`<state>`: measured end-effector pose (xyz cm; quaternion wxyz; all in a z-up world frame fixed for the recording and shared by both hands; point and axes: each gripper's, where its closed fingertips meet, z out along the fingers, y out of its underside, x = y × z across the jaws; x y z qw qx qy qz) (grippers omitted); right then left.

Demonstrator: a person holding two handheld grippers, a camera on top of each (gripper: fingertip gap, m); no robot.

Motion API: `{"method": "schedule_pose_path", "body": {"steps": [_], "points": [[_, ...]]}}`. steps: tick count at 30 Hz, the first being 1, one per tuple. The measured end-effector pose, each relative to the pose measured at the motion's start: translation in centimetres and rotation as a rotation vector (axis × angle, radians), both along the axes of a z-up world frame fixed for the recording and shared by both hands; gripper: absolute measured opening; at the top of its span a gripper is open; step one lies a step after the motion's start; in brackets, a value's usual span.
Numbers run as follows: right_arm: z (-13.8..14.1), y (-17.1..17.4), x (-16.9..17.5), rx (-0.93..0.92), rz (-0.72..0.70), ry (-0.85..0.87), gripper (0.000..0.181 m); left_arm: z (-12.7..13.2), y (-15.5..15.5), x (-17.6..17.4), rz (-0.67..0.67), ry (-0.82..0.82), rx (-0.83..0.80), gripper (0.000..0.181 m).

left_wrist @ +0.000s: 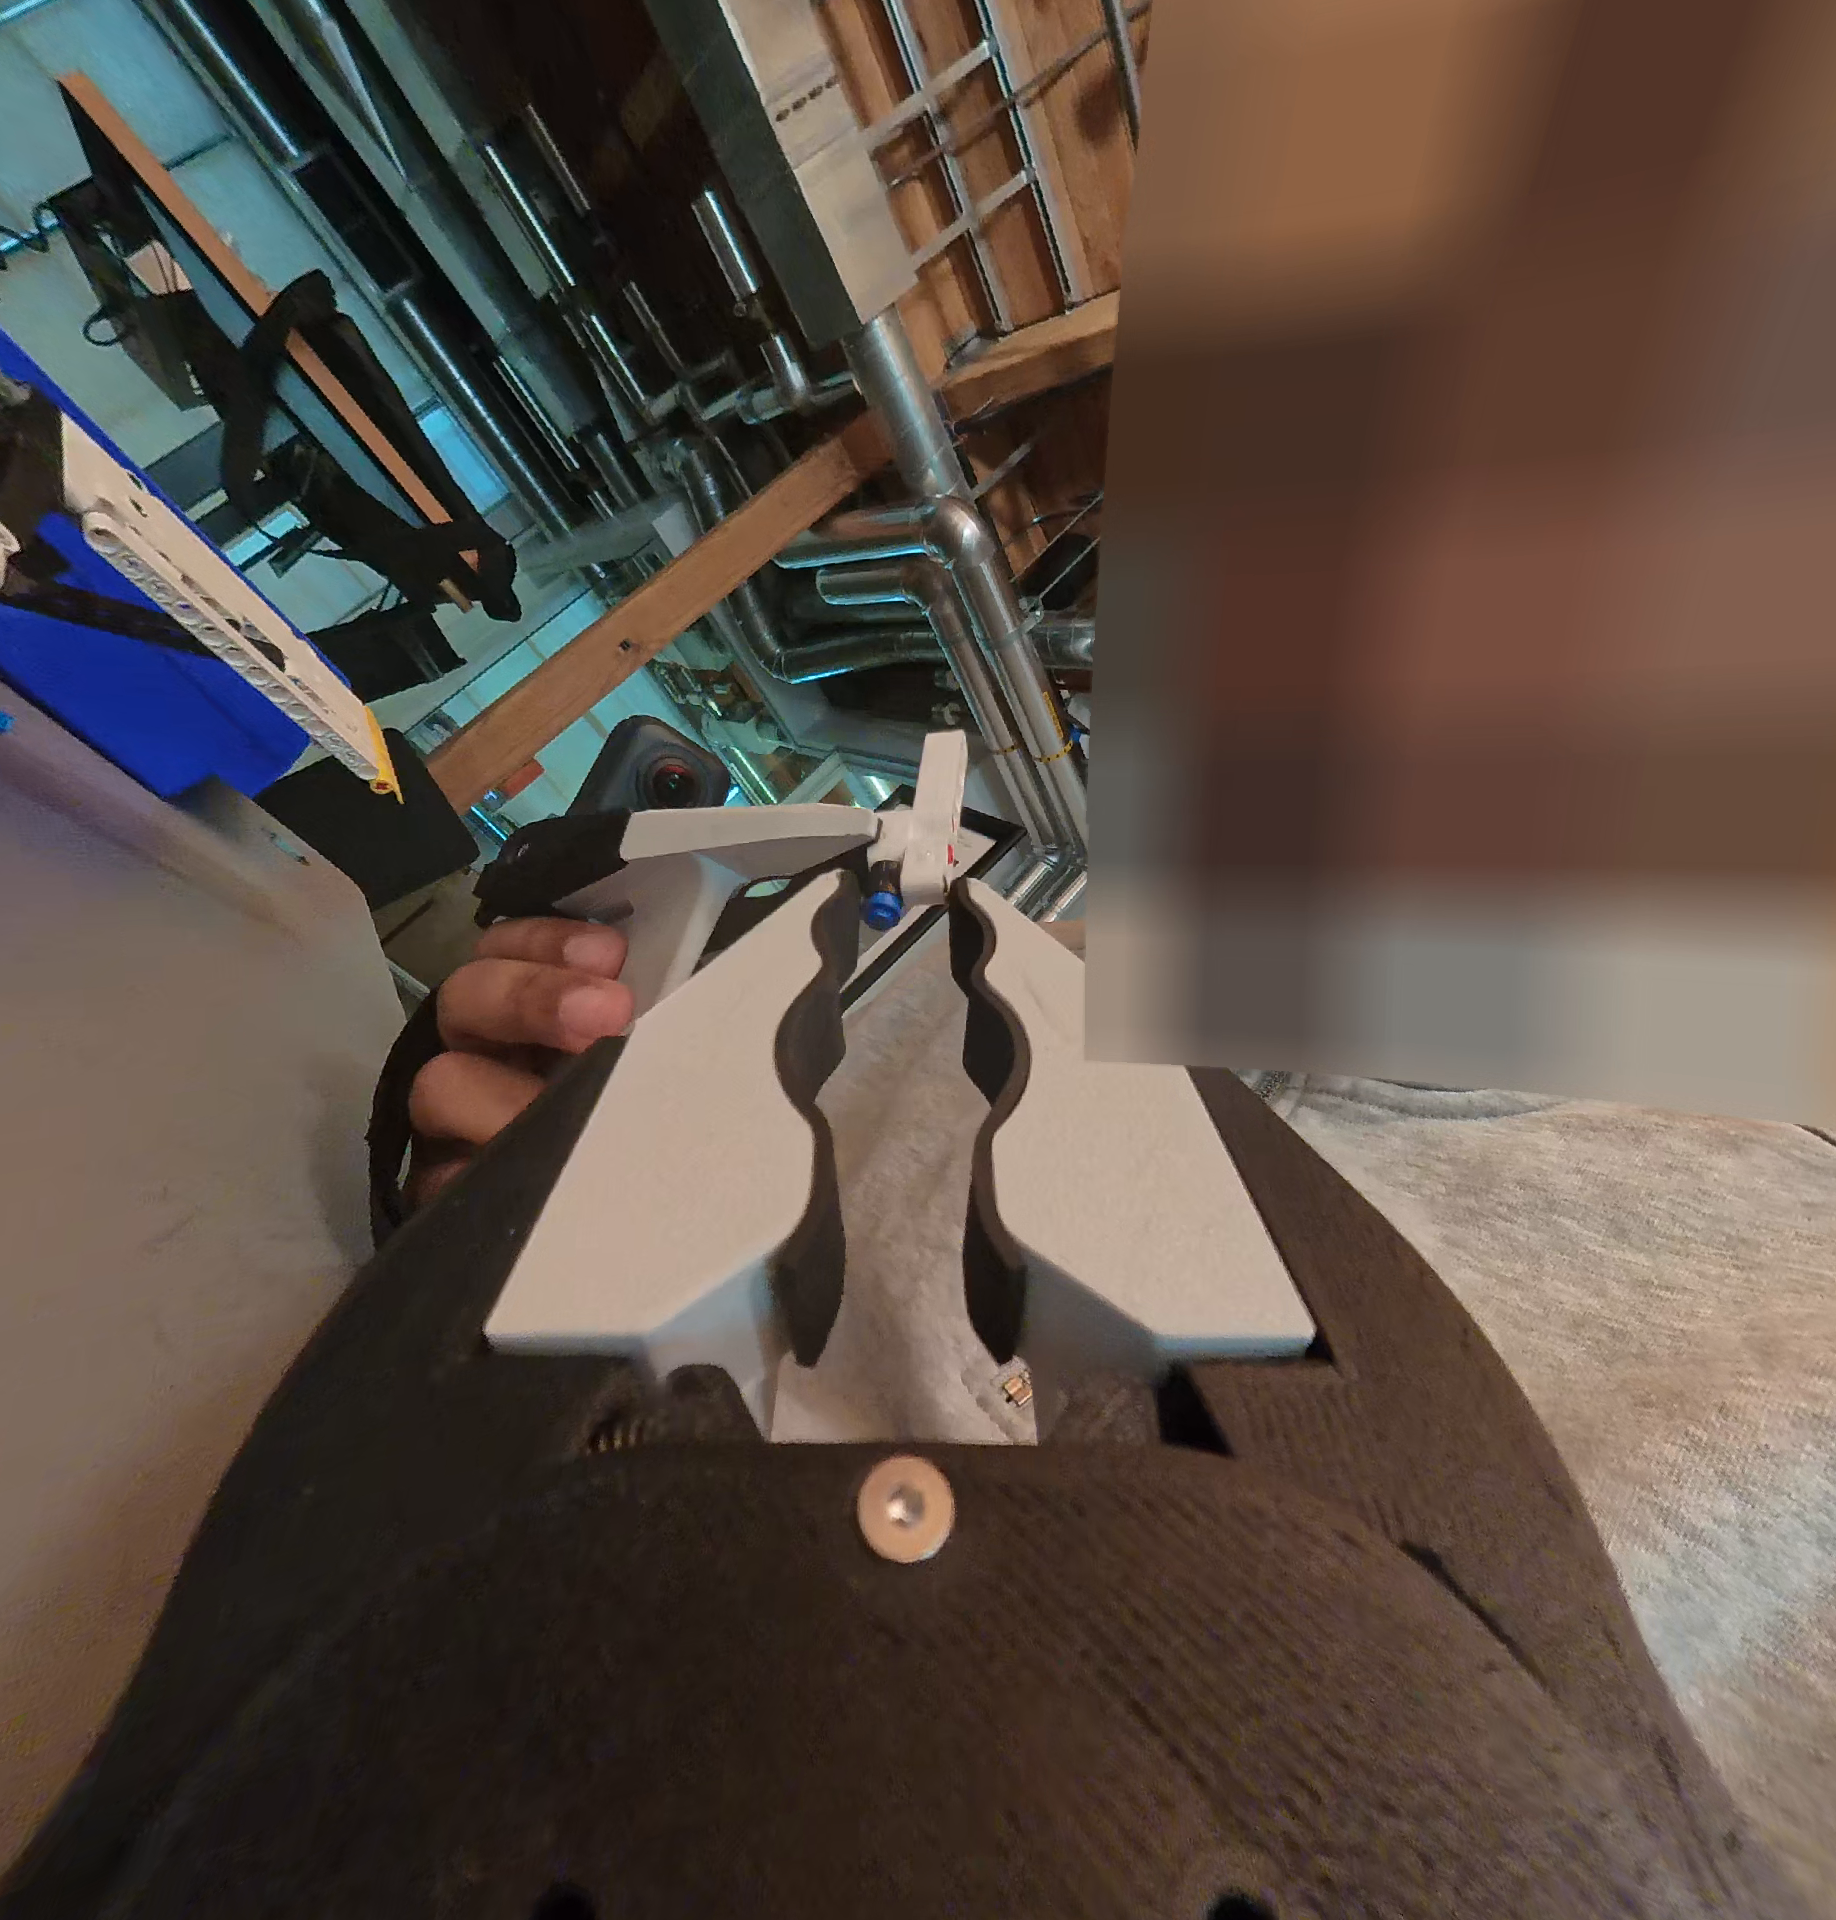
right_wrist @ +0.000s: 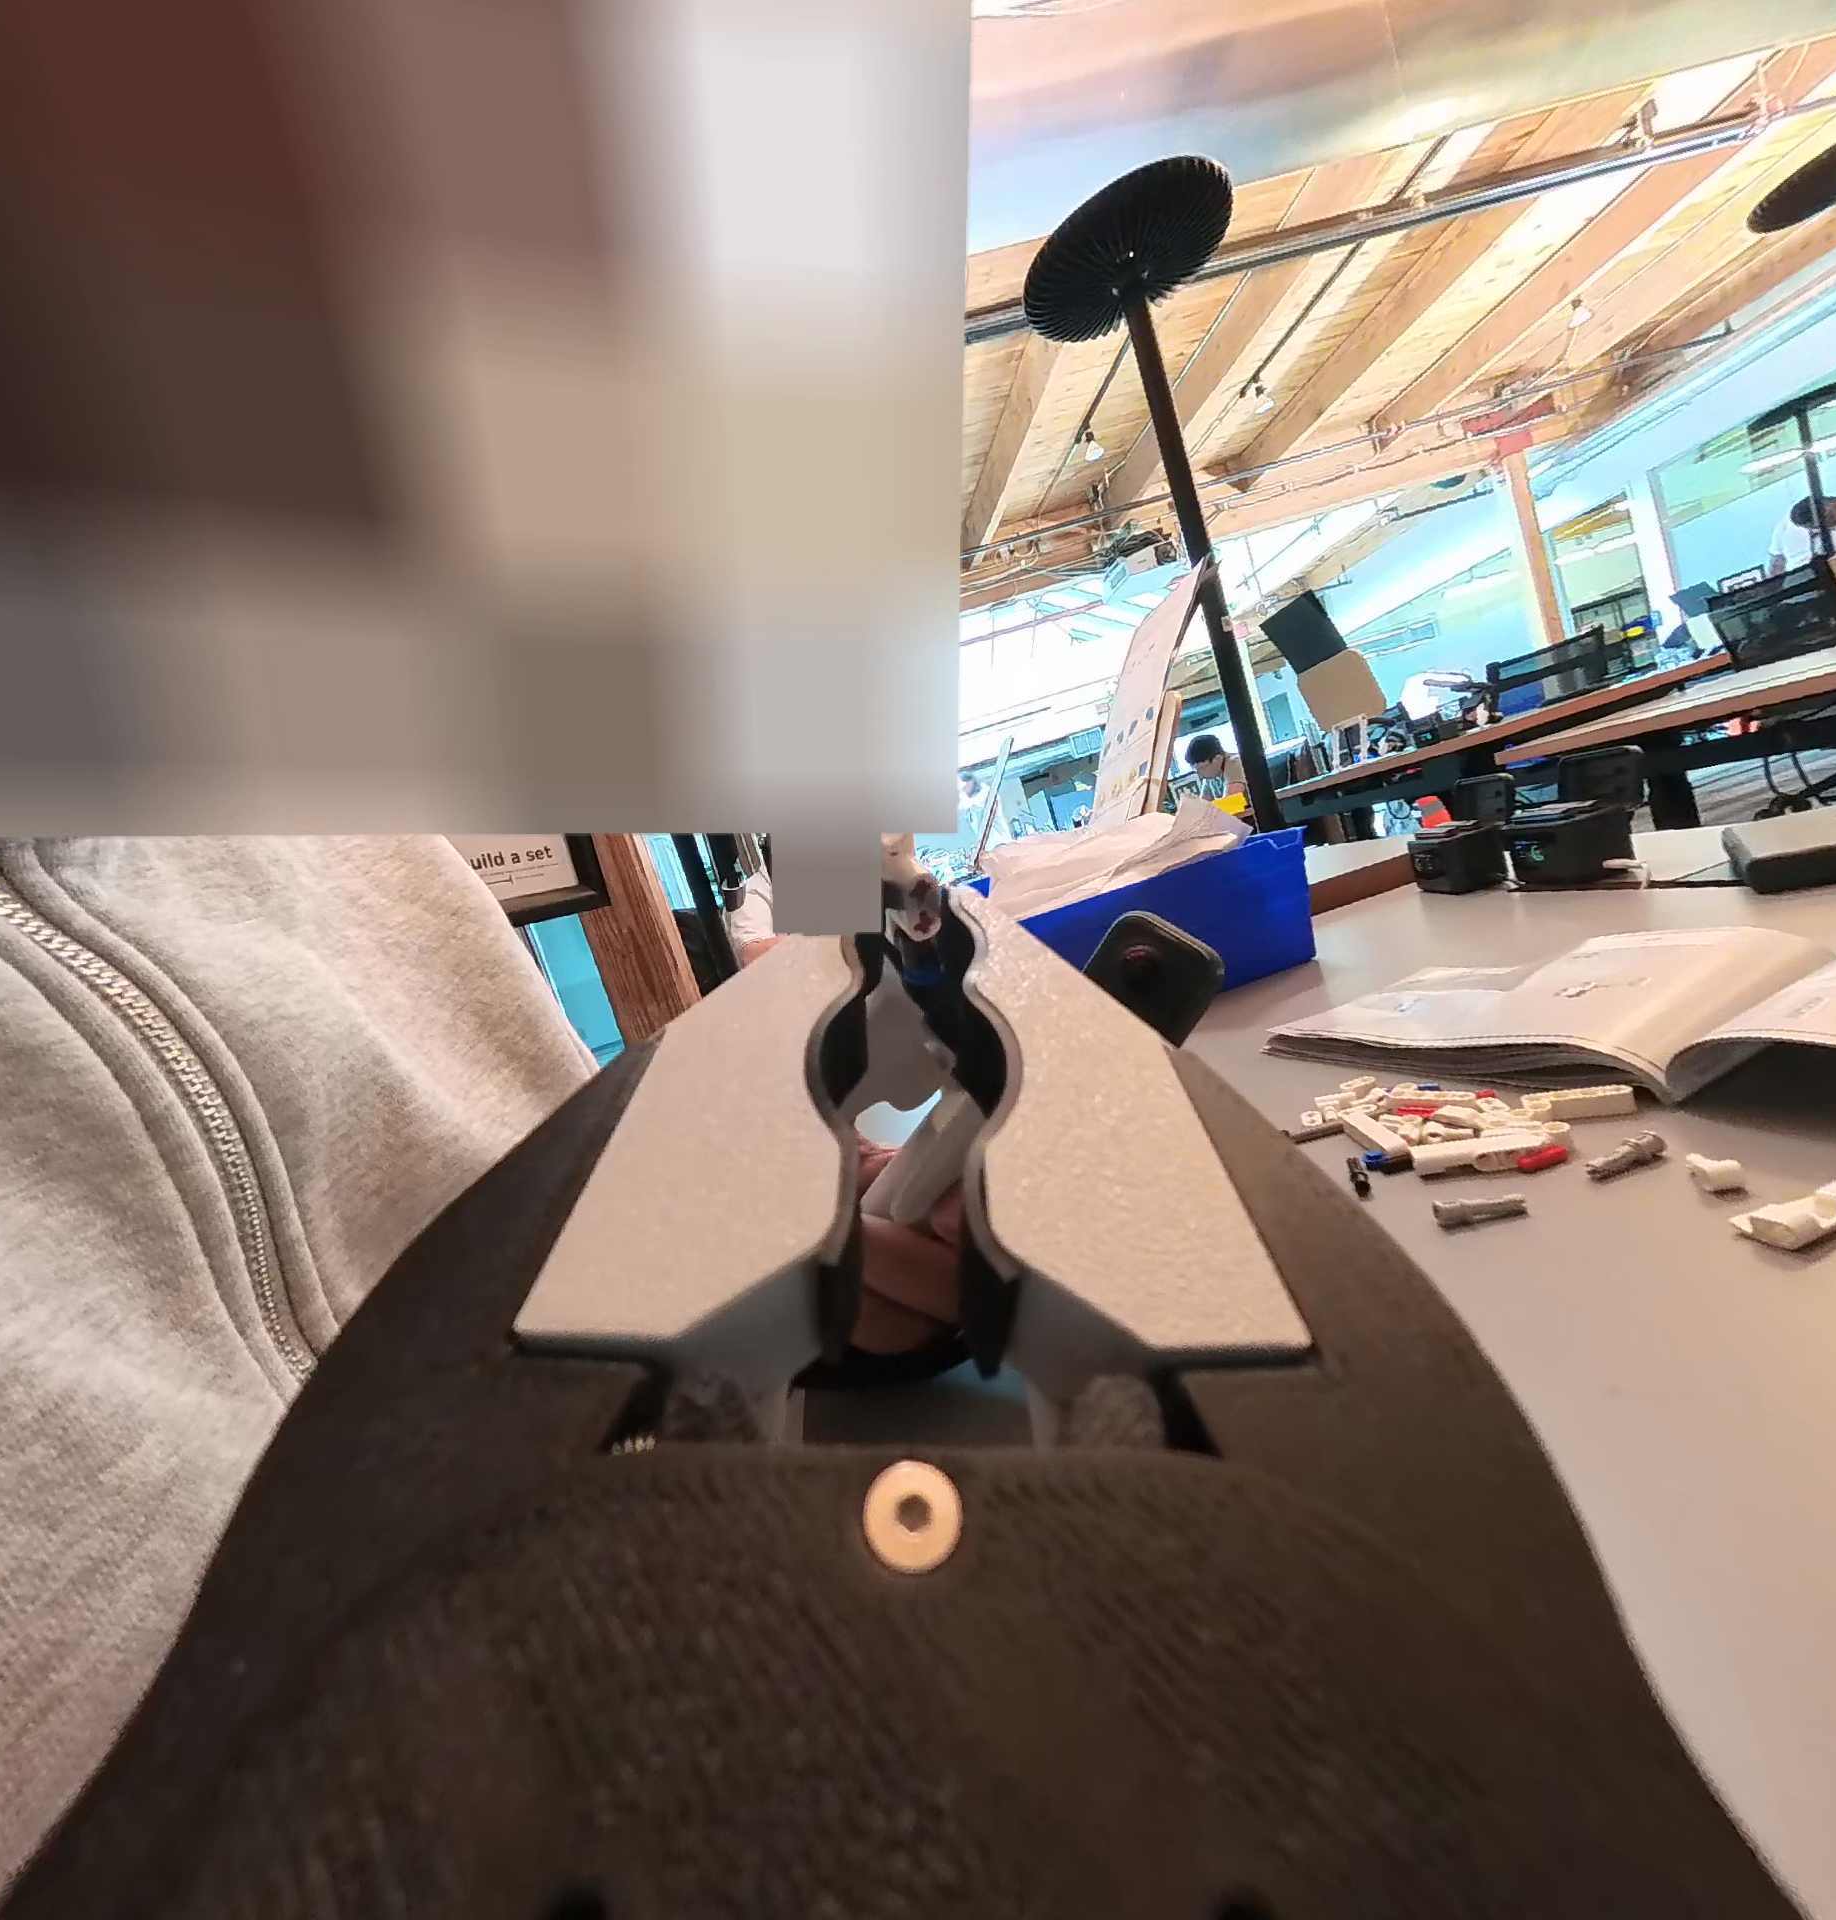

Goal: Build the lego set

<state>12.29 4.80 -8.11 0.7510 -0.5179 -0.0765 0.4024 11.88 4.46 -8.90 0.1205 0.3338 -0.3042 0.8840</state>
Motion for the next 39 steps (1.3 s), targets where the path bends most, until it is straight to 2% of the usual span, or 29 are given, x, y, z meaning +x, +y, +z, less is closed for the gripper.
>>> {"method": "schedule_pose_path", "body": {"steps": [19, 39], "points": [[-0.15, 0.28, 0.47, -0.024, 0.005, 0.037, 0.008, -0.14, 0.34, 0.24, 0.016, 0.018, -0.014, 0.015], [-0.17, 0.32, 0.27, -0.033, 0.045, 0.061, 0.011, 0.0, -0.11, -0.15, -0.048, 0.009, -0.038, 0.013]]}}
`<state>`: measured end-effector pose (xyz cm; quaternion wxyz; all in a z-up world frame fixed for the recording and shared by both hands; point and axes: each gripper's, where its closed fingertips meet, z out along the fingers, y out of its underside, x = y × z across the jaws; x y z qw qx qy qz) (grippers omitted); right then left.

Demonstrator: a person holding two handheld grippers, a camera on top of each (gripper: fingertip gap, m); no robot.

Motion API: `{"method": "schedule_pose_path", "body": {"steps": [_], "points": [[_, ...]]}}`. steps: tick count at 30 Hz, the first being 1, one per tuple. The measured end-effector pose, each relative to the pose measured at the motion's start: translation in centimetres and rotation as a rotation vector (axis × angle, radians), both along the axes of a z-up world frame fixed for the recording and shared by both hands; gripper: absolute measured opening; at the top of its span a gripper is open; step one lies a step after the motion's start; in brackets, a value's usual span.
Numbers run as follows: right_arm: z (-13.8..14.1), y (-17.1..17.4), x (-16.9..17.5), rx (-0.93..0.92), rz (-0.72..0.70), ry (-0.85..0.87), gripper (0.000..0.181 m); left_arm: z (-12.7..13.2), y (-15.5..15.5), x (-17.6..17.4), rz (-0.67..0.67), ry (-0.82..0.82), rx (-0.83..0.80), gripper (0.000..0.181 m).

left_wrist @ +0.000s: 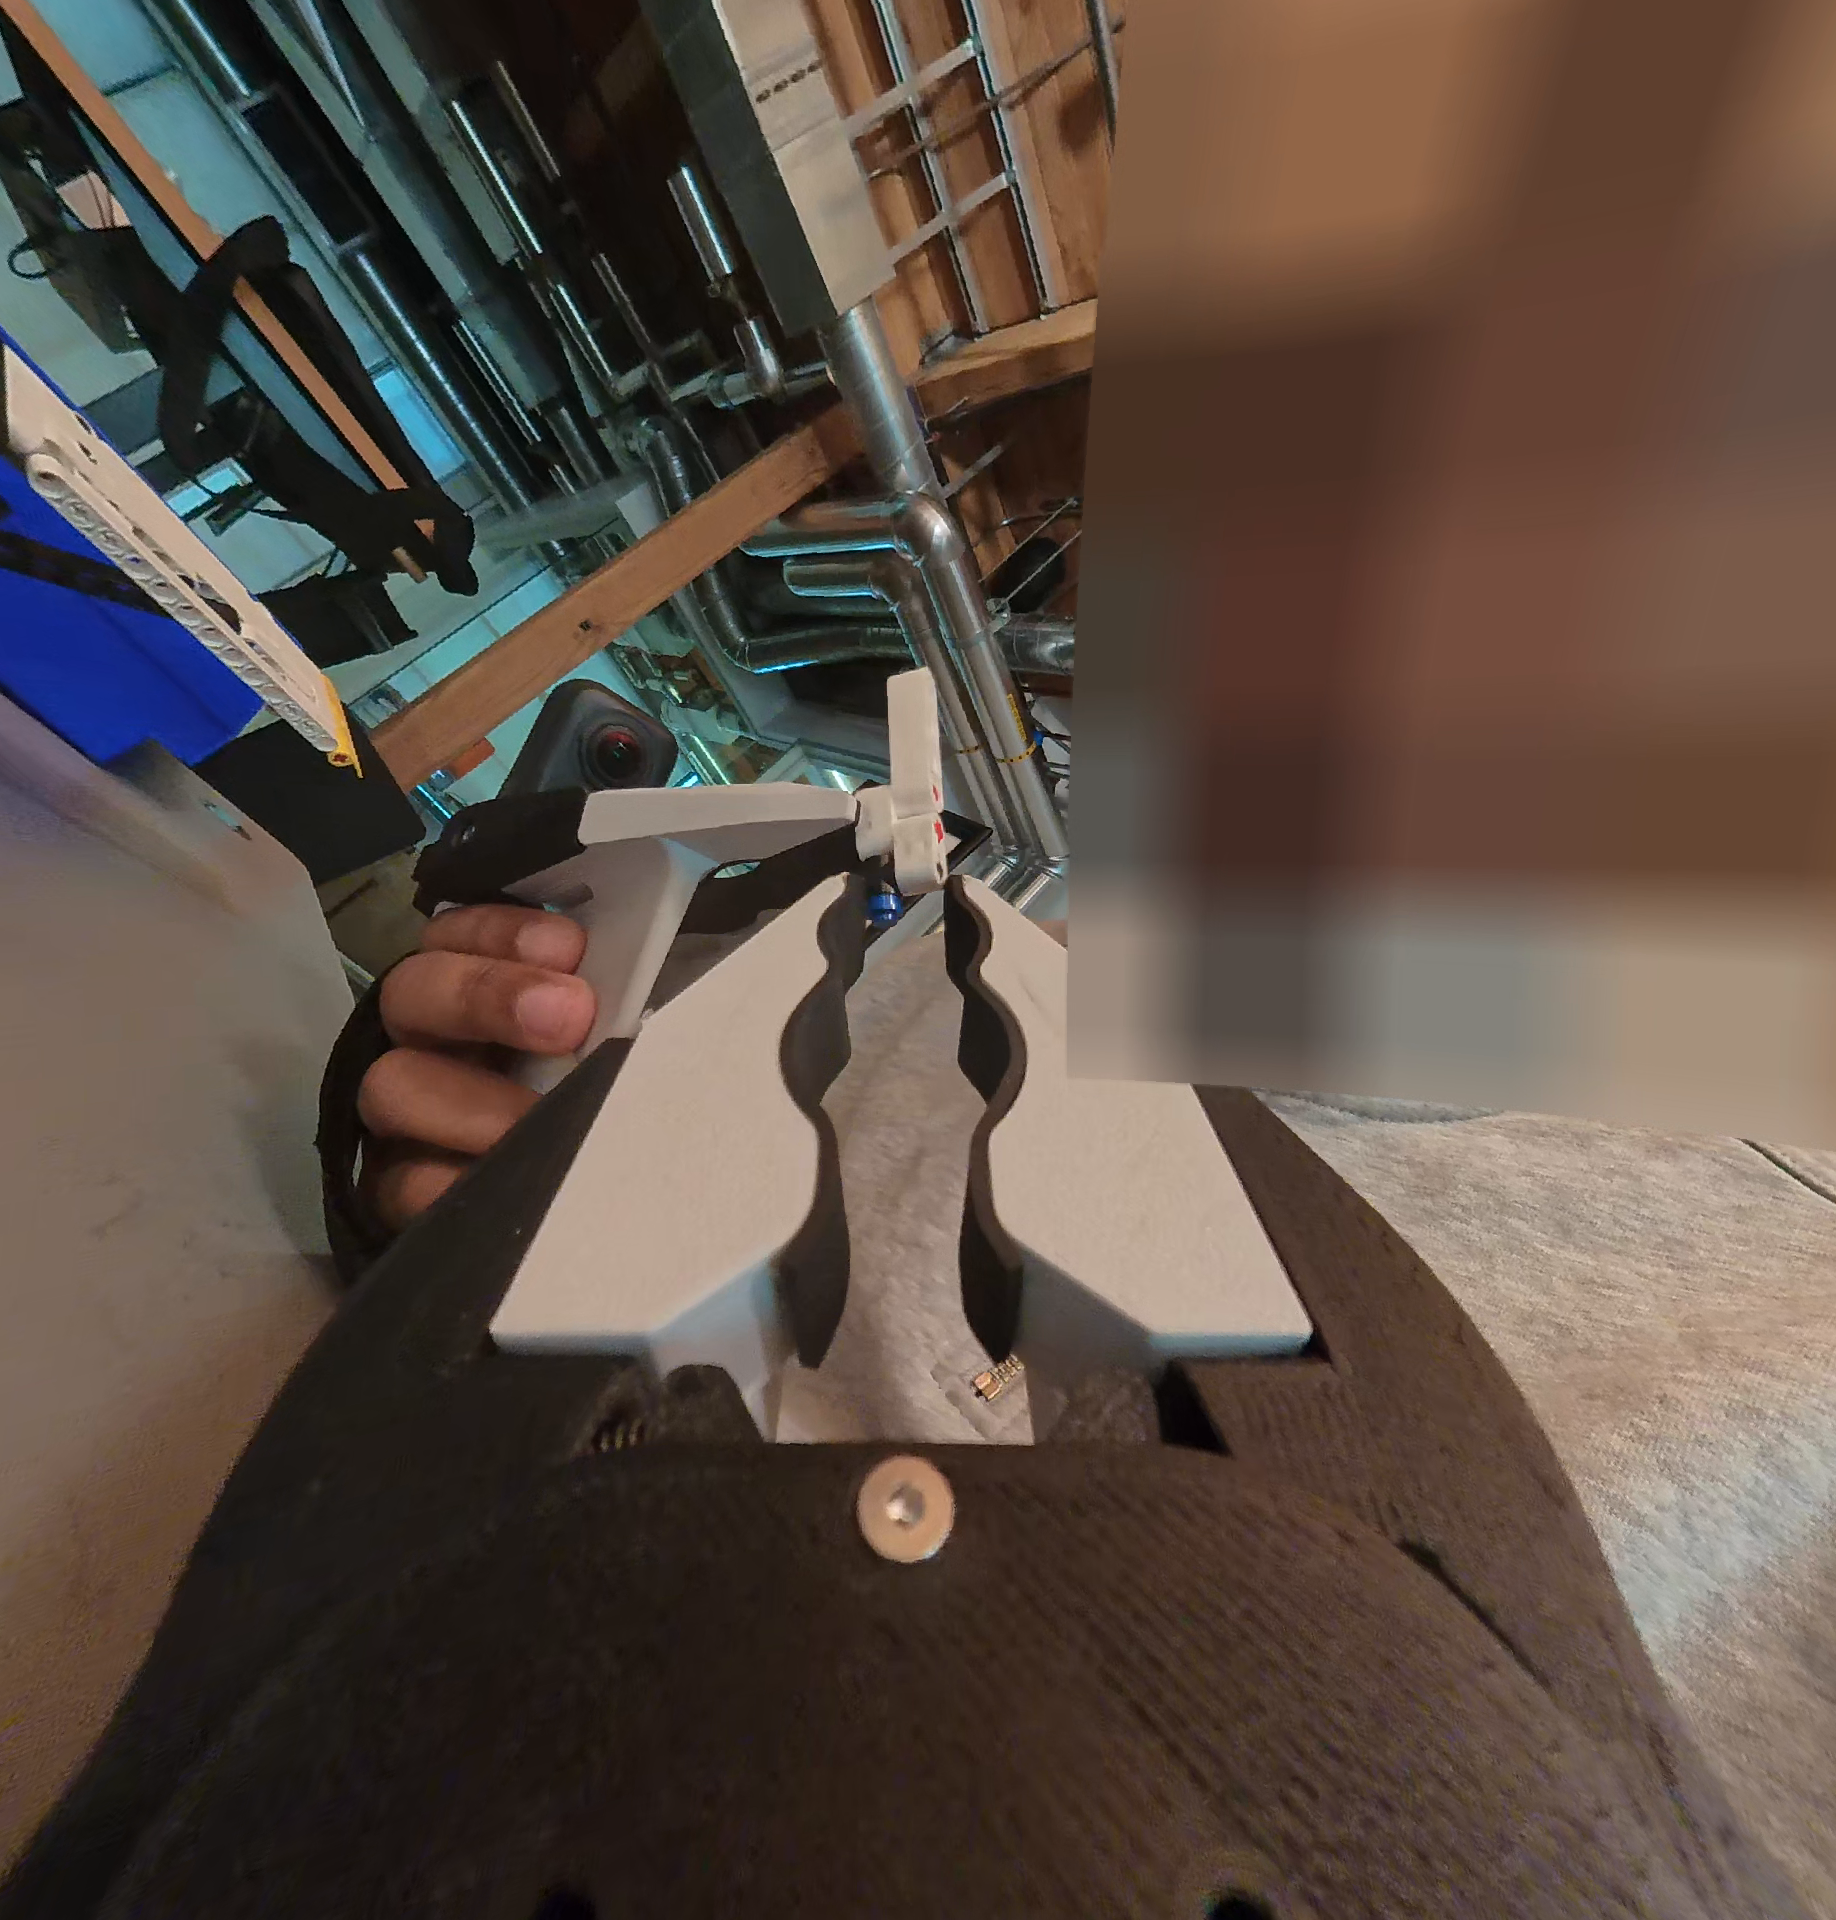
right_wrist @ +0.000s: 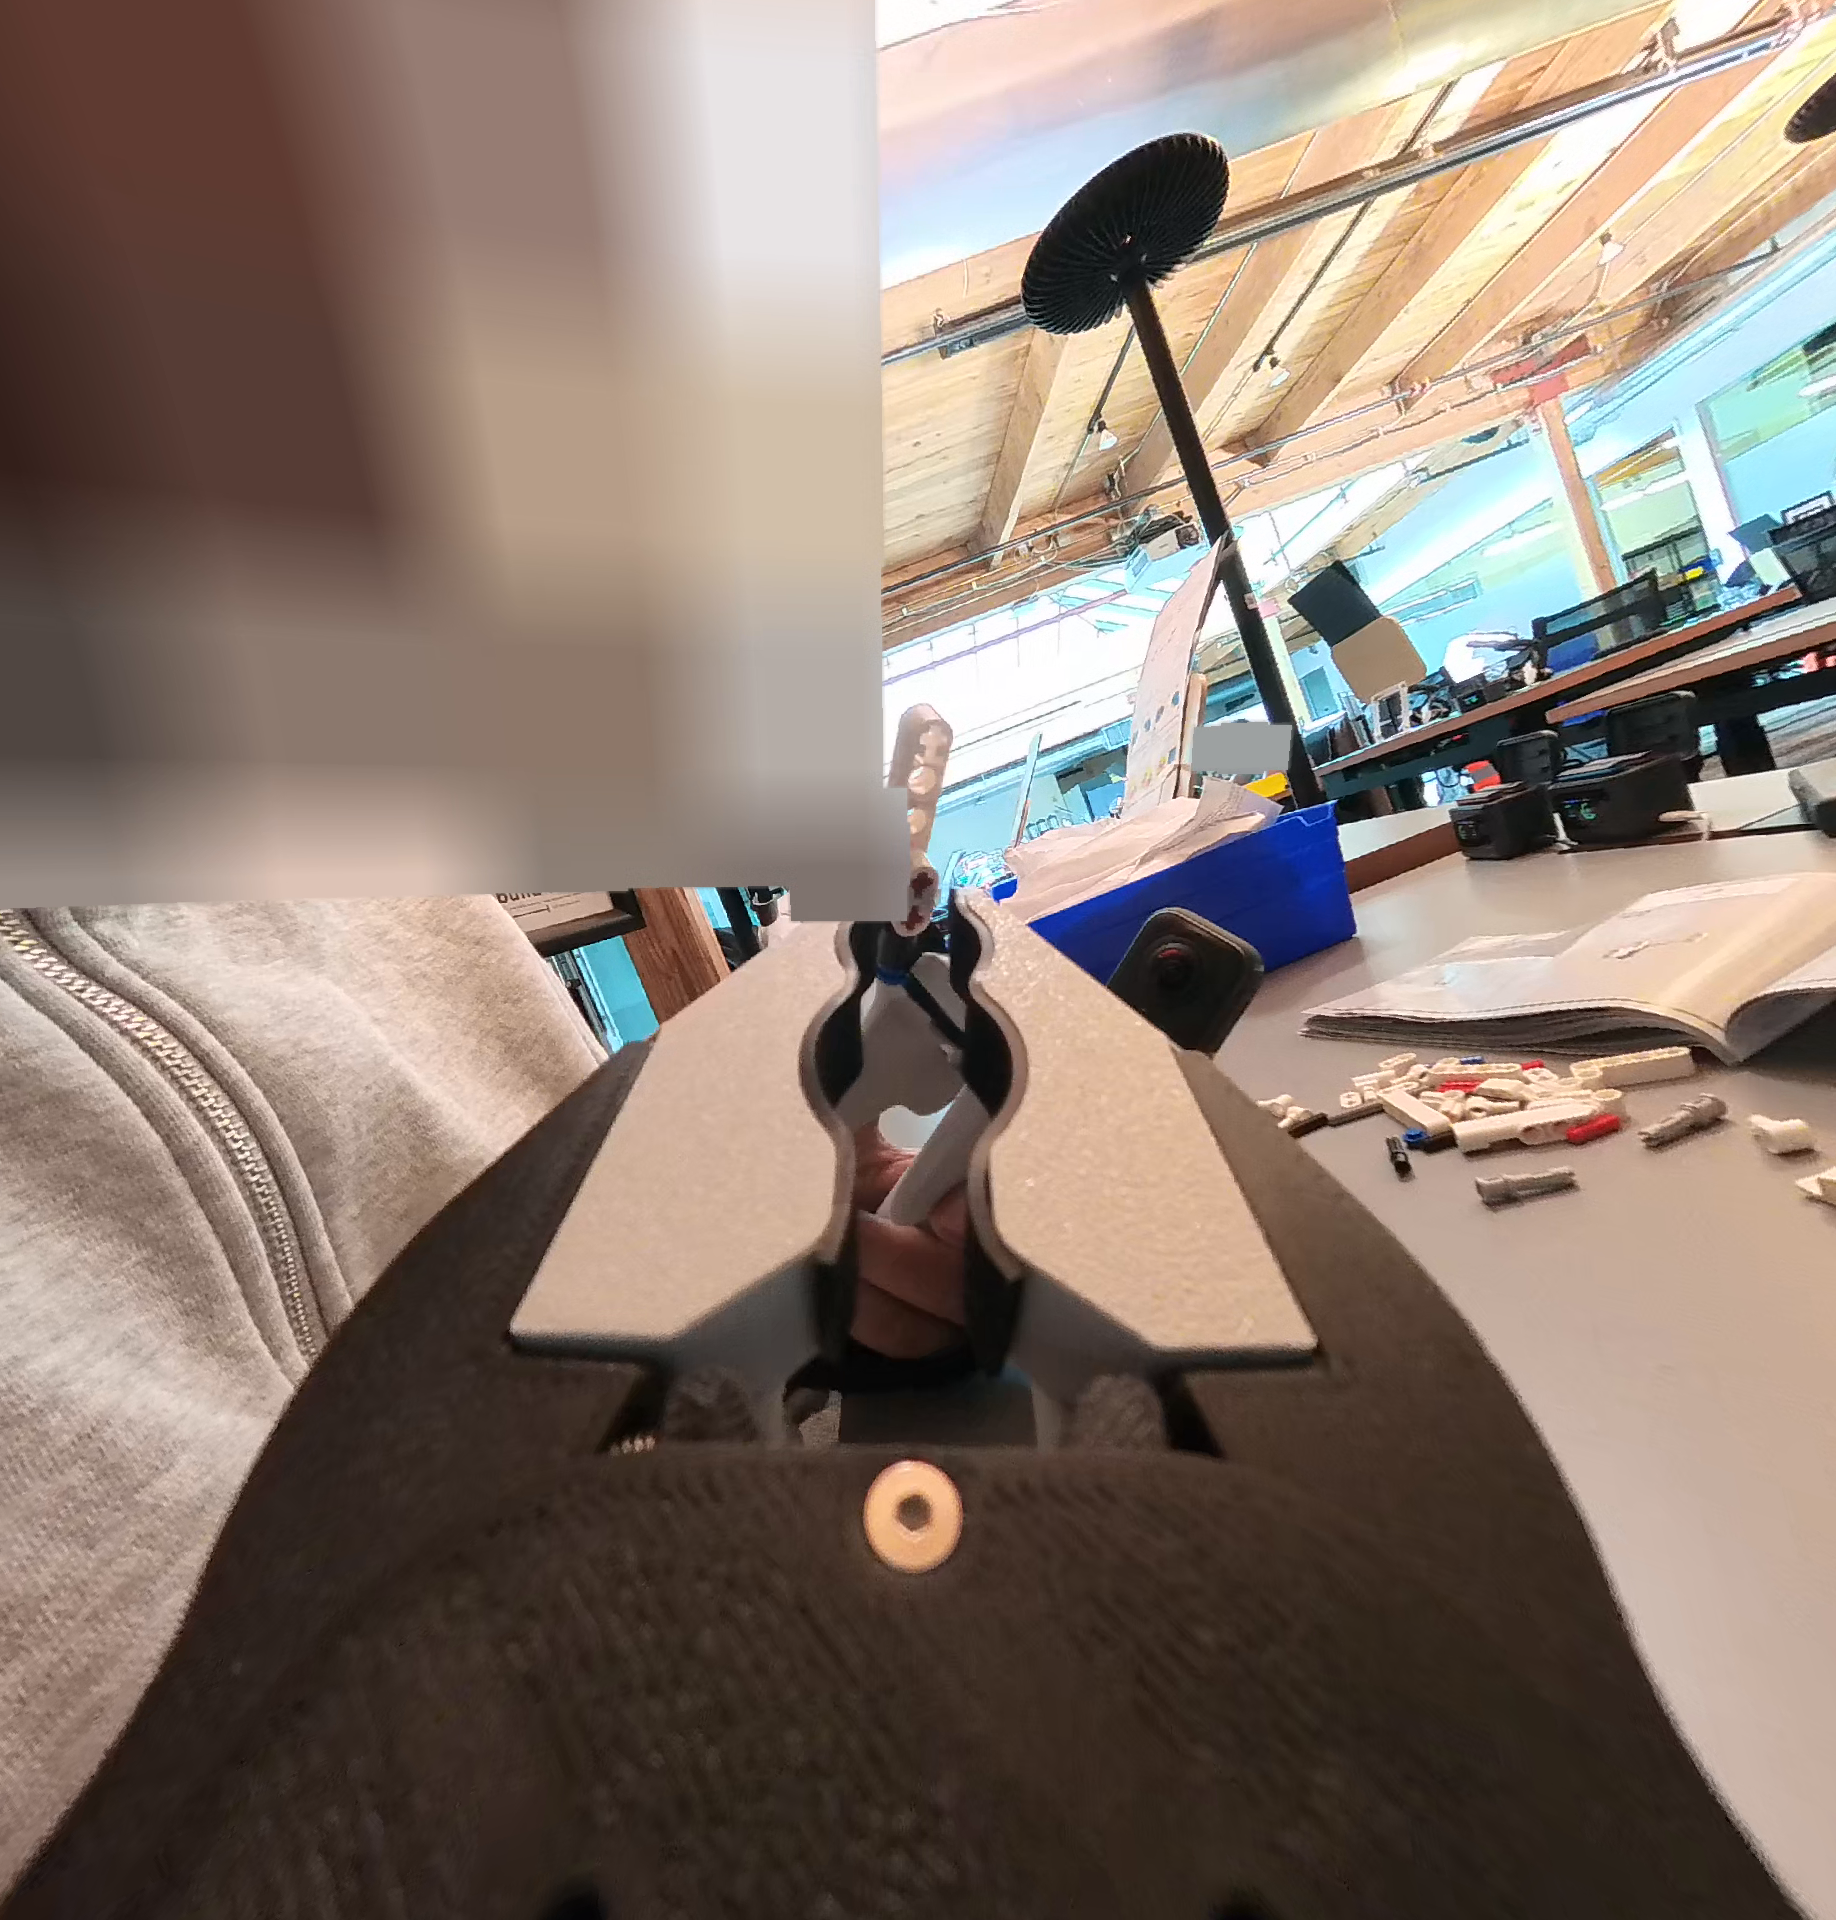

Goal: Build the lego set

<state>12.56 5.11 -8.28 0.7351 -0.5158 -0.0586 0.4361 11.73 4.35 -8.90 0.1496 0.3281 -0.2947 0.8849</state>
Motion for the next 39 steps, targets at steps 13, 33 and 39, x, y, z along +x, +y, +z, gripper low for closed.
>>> {"method": "schedule_pose_path", "body": {"steps": [13, 33, 39], "points": [[-0.12, 0.22, 0.16, -0.02, 0.019, 0.032, 0.015, 0.01, 0.04, -0.01, -0.001, -0.003, -0.001, 0.013], [-0.31, 0.34, -0.4, -0.048, 0.087, 0.06, 0.012, -0.17, 0.1, 0.19, -0.01, 0.011, -0.008, 0.013], [-0.36, 0.44, -0.28, -0.055, 0.086, 0.069, 0.011, -0.23, 0.25, 0.27, -0.008, 0.018, -0.017, 0.013]]}}
